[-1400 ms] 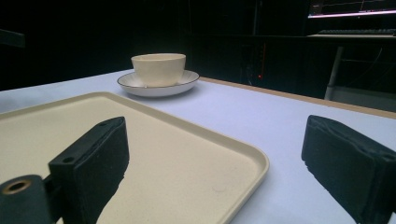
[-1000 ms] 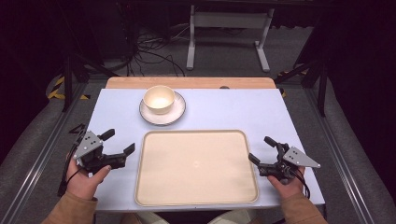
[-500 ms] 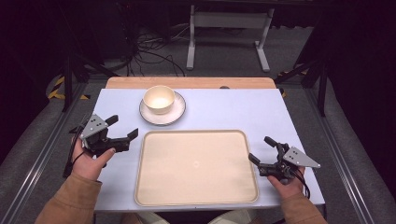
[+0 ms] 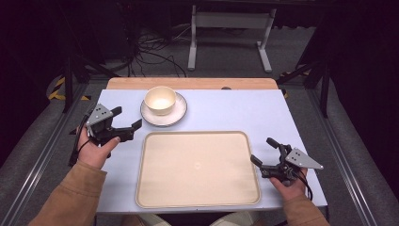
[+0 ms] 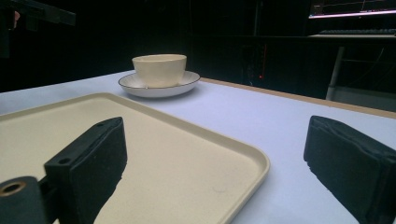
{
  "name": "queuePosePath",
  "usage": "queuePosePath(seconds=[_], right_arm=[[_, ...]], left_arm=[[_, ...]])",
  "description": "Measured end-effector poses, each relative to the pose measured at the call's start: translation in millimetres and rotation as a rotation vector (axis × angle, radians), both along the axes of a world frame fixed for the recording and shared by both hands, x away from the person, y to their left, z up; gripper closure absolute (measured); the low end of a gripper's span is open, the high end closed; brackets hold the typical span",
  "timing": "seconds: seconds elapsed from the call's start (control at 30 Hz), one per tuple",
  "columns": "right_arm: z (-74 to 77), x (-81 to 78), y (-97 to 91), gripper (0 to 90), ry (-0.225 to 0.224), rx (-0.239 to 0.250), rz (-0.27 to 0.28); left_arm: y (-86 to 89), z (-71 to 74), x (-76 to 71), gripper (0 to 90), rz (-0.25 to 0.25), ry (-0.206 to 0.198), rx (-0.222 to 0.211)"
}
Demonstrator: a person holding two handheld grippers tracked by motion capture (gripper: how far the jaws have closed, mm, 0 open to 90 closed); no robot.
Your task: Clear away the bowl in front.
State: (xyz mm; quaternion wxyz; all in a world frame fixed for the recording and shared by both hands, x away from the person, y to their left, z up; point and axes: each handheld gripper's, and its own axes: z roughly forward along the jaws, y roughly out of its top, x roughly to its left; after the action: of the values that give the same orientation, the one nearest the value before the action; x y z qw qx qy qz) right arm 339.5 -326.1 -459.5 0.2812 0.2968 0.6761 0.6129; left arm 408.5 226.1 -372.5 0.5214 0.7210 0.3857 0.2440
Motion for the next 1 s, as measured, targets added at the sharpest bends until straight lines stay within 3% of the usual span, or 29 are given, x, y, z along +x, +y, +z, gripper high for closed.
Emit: queuePosePath(seconds=[0.43,0.7,1.0], right_arm=[[-0.1,-0.3,-0.1,0.6,-0.002,0.003,-0.001],[-0.2,-0.7,-0.1,0.6,-0.005,0.004,-0.001],[-0.2,-0.7,-0.4,0.6,-0.006,0.005,0.000]], left_arm=[[-6.6,14.3,28.6,7.7,0.008,-0.013,-0.005],[-10.1,24.4,45.4,7.1,0.023,-0.036,-0.017],[-10.3,30.2,63.6,5.3,0.030,-0.031,-0.039]])
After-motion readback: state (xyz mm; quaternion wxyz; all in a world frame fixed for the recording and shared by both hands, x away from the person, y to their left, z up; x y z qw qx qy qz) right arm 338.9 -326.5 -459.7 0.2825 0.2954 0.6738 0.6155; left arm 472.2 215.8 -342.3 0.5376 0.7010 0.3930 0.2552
